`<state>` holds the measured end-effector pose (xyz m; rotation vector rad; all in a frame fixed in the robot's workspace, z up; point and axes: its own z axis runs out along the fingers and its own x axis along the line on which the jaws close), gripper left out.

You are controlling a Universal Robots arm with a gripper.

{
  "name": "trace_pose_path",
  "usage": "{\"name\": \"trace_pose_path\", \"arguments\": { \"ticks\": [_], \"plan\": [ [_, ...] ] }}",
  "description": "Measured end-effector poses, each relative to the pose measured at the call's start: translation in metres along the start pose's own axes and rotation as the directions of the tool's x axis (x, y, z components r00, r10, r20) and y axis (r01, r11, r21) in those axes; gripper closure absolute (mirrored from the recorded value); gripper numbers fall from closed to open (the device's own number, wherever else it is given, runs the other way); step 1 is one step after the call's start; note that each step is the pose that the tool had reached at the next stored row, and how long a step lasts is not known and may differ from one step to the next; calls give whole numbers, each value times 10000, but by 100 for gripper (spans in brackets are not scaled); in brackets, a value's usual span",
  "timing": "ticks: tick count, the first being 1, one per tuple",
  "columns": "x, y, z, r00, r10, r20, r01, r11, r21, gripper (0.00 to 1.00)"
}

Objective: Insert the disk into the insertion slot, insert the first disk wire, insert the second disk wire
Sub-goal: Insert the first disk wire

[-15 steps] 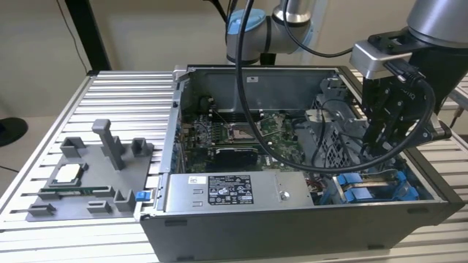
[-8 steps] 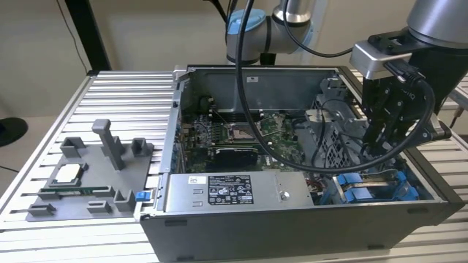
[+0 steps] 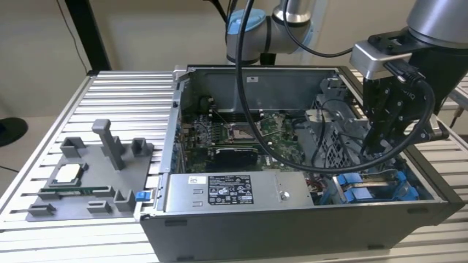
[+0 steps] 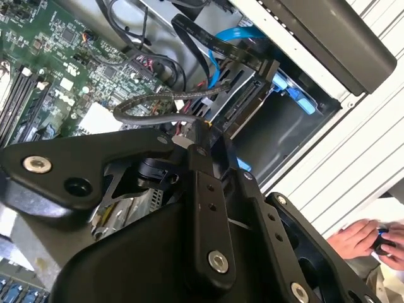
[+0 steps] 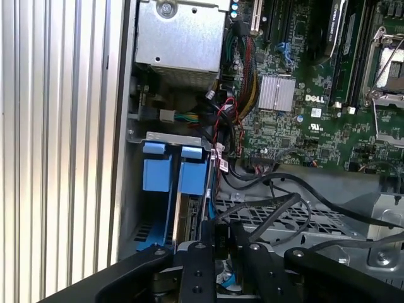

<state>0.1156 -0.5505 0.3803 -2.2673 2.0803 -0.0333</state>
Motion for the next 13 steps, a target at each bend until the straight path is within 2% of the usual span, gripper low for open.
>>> {"name": "trace_pose_path", "arguments": {
  "ticks": [13],
  "plan": [
    [0, 0, 0, 10000, 0, 2, 0, 10000, 0, 100]
  ]
}}
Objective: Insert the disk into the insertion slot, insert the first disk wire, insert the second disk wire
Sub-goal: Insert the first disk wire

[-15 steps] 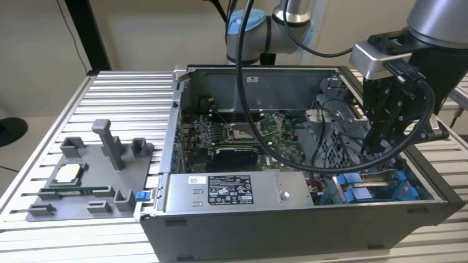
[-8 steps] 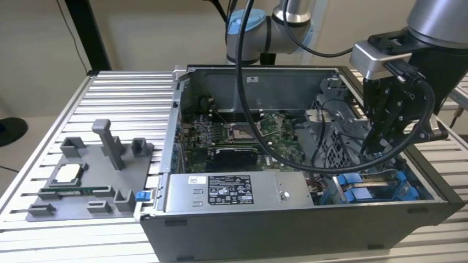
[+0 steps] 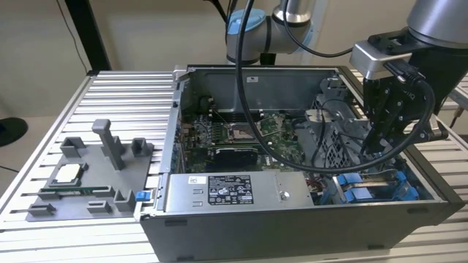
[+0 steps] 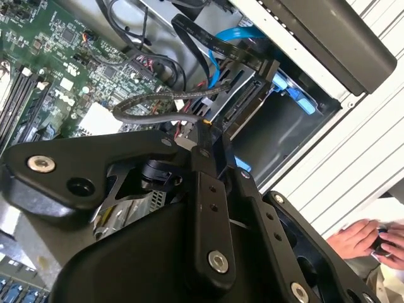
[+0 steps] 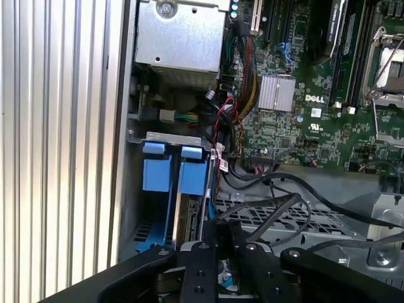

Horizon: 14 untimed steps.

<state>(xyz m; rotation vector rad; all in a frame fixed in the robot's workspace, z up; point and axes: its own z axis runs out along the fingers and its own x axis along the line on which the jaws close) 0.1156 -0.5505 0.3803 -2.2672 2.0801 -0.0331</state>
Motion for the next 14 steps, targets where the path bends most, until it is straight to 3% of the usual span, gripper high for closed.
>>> {"name": "trace_pose_path", "arguments": {
  "ticks": [5, 14],
  "plan": [
    [25, -16, 1, 10000, 4, -4, -4, 10000, -3, 100],
    [154, -82, 10, 10000, 26, -11, -26, 10000, -11, 100]
  ]
}}
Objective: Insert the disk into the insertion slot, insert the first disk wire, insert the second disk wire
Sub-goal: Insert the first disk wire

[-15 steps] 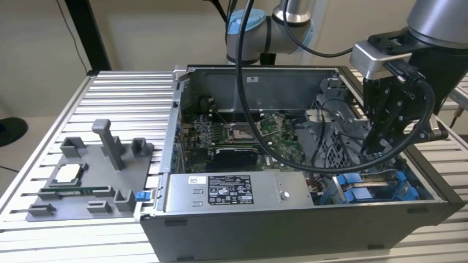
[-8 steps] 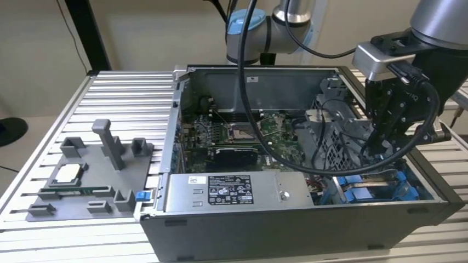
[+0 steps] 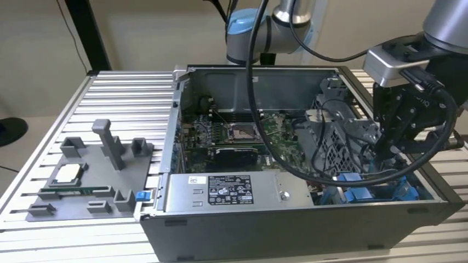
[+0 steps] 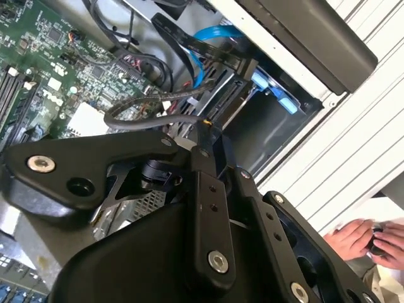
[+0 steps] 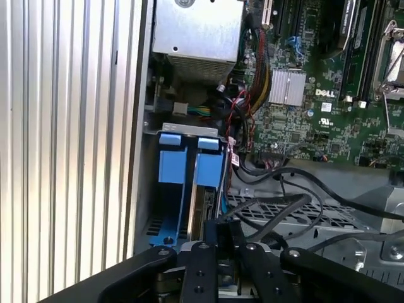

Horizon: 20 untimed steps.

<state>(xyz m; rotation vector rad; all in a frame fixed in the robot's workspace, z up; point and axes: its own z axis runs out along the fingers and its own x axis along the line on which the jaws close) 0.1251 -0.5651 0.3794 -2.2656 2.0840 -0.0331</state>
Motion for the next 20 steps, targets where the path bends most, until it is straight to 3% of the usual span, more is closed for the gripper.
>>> {"name": "trace_pose_path", "arguments": {
  "ticks": [9, 20],
  "plan": [
    [166, -37, 8, 10000, 20, -2, -20, 10000, -2, 100],
    [171, -38, 9, 10000, 21, -1, -21, 10000, -2, 100]
  ]
}}
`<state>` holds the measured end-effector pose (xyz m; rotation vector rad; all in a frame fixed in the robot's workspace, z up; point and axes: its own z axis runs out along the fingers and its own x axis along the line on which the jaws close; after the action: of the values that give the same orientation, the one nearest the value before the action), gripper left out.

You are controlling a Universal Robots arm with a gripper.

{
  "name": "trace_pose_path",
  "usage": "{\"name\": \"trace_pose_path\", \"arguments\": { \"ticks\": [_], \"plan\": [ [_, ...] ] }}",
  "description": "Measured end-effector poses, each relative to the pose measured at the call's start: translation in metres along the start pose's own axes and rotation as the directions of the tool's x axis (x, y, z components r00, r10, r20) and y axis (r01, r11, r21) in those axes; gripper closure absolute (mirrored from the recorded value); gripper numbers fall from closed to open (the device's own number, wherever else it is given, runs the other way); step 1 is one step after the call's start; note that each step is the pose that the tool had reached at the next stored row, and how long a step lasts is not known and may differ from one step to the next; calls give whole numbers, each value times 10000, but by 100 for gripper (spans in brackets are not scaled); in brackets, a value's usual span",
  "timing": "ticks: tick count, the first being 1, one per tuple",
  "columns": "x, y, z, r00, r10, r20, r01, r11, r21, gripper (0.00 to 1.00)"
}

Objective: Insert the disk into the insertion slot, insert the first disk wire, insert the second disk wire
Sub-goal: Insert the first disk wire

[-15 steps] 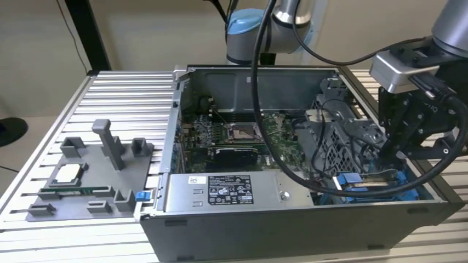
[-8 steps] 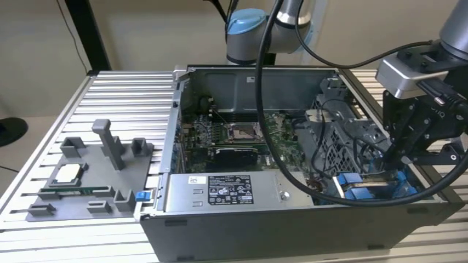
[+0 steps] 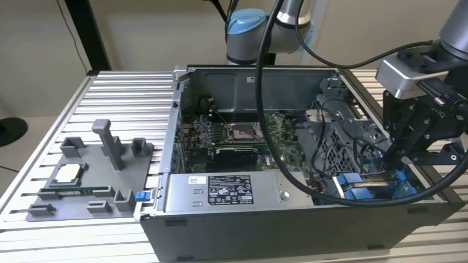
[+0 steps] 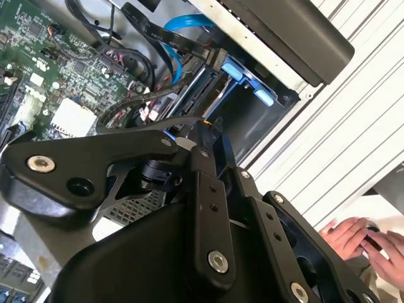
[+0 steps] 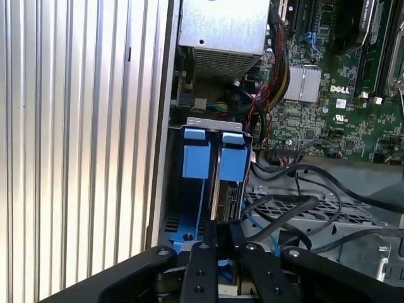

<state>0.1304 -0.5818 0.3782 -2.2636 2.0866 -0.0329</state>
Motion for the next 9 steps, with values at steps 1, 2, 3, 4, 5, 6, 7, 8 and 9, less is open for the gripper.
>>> {"name": "trace_pose_path", "arguments": {
  "ticks": [1, 2, 3, 4, 5, 6, 7, 8, 9],
  "plan": [
    [1, 0, 0, 10000, 1, 10, -1, 10000, 1, 100],
    [1, 0, 1, 10000, 4, 69, -4, 10000, 6, 100],
    [1, 0, 2, 9999, 9, 157, -10, 10000, 13, 100],
    [0, 0, 2, 9998, 11, 194, -11, 10000, 12, 100],
    [1, 0, 5, 9998, 12, 203, -12, 10000, 0, 100],
    [7, 0, 7, 9998, 12, 206, -12, 10000, -33, 100],
    [15, 1, 9, 9998, 16, 212, -14, 9999, -99, 100],
    [26, 2, 10, 9998, 23, 219, -18, 9998, -209, 100],
    [40, 2, 11, 9997, 31, 231, -23, 9994, -342, 100]
  ]
}}
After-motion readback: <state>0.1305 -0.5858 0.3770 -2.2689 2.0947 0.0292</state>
